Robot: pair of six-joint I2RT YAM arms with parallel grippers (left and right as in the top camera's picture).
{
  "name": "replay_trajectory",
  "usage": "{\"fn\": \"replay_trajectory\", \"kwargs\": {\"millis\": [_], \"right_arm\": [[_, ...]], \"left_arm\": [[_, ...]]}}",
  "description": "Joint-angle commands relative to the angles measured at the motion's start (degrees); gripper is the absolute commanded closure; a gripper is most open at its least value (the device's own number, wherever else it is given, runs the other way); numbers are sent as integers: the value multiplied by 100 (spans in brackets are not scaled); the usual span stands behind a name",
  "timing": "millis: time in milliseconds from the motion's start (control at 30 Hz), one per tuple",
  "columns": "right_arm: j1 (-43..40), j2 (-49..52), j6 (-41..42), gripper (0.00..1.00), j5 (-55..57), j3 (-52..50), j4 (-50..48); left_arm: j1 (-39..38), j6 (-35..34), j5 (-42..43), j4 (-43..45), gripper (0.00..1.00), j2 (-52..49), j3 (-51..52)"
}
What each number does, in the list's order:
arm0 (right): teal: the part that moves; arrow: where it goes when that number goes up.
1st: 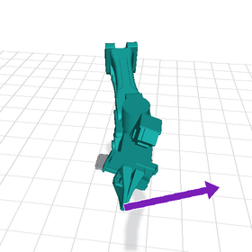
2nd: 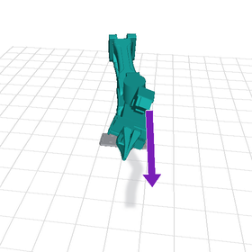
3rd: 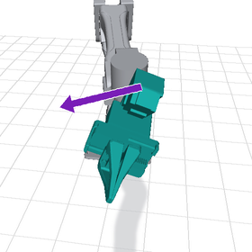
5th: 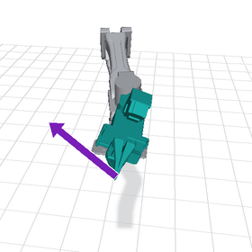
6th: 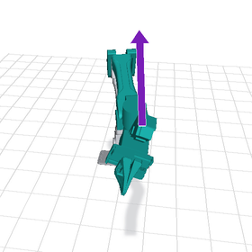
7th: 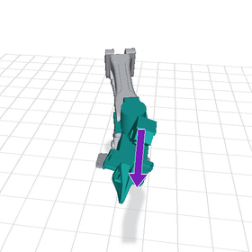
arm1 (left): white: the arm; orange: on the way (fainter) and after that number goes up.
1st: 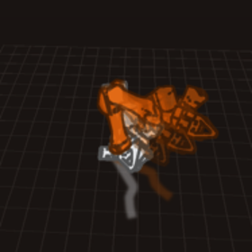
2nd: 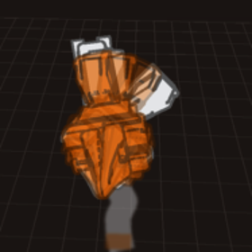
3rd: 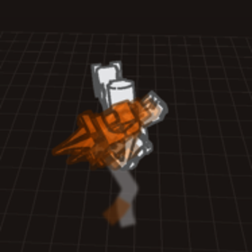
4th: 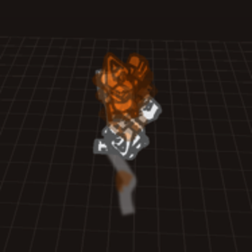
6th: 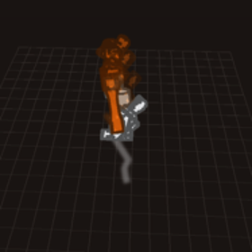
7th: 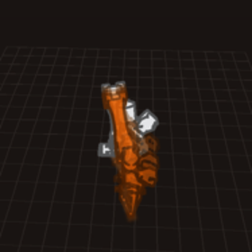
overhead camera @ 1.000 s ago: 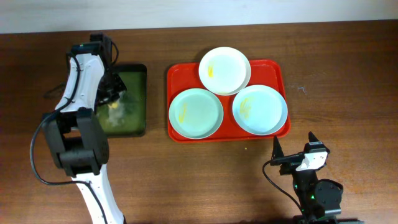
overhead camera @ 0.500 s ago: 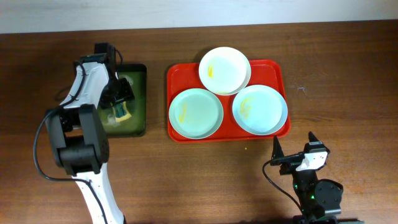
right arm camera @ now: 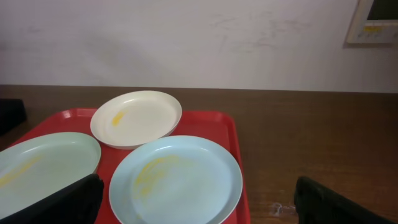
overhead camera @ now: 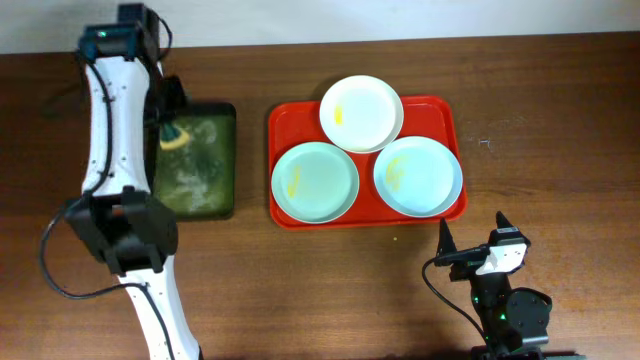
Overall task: Clean dirty plates on tray and stack at the side
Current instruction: 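Dip and rub the sponge in the black tray's soapy water, then move the sponge with the left gripper onto the left blue plate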
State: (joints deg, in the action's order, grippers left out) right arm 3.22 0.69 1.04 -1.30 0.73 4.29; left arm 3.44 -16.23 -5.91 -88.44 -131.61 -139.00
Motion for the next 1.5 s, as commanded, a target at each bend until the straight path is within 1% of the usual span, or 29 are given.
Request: {"fn": "replay_trajectory", "kwargs": {"millis": [0,67,133,167,200,267,333,367,400,467,500,567,600,667,733,800,833,967,1033,1100,1133,1167,1233,1267,1300,1367,1400,1433,1467], "right_arm": [[48,-33,-17,2,31,-42,20],[48,-33,-17,2,33,-42,20],[48,-33,-17,2,33,-42,20],[48,-33,-17,2,33,-42,20],[48,-33,-17,2,33,-42,20],[48,-33,-17,2,33,-42,20],[48,-33,-17,2,33,-42,20],[48,-33,-17,2,33,-42,20],[48,-33,-17,2,33,-42,20],[48,-33,-17,2,33,-42,20],[48,-33,-17,2,33,-42,20],[48,-33,-17,2,33,-42,20],[48,-33,-17,2,31,-42,20],[48,-33,-17,2,33,-42,20],[48,-33,-17,2,31,-42,20],[48,-33,-17,2,33,-42,20],[48,-33,-17,1,33,-42,20],[48,-33,-17,2,33,-42,20],[48,-33,-17,2,33,-42,20],[48,-33,-17,2,33,-42,20],[48,-33,-17,2,33,-42,20],[48,-33,-17,2,33,-42,20],[48,-33,-17,2,33,-42,20],[50,-33,-13,2,-4,-42,-105],[52,-33,0,2,-348,-42,-374],[52,-33,861,2,-2791,-42,-789],[52,-28,1580,2,-3134,-42,-1386],[52,-28,1947,2,-3119,-42,-1832],[52,-28,2033,2,-3099,-39,-2369]], "left_arm": [[9,-7,52,42,100,22,-118],[4,-90,57,448,100,-31,579],[7,-83,46,1189,100,-125,1980],[28,-83,31,1215,100,-142,2164],[70,-83,33,1139,100,-142,2138],[179,-103,236,509,100,70,1263],[179,-101,901,-83,100,376,-22],[146,-103,1419,-280,100,507,-557],[85,-103,1812,-400,100,599,-850],[-103,-103,2199,-588,100,680,-935],[-400,-101,2225,-828,100,647,-879],[-979,-85,2225,-791,100,643,-415],[-1532,-83,2087,-542,100,627,140],[-2083,-111,2009,-146,100,627,809],[-2623,-396,1912,450,100,627,1665],[-2975,-1086,1355,1043,100,627,2452],[-3139,-1290,1137,1488,100,627,2885],[-3512,-1386,828,3165,100,627,4083],[-3510,-1628,538,3348,100,627,4264],[-3410,-1633,470,3377,100,627,4264],[-3362,-1633,455,3379,96,627,4264],[-3327,-1631,461,3377,100,627,4264],[-3327,-1631,457,3381,100,627,4264],[-3327,-1631,459,3434,96,627,4264],[-3327,-1631,459,3480,96,627,4264],[-3327,-1631,459,3587,95,627,4264],[-3327,-1631,459,3661,94,627,4264],[-3327,-1631,459,3687,94,627,4264],[-3327,-1631,459,3705,94,627,4264]]}}
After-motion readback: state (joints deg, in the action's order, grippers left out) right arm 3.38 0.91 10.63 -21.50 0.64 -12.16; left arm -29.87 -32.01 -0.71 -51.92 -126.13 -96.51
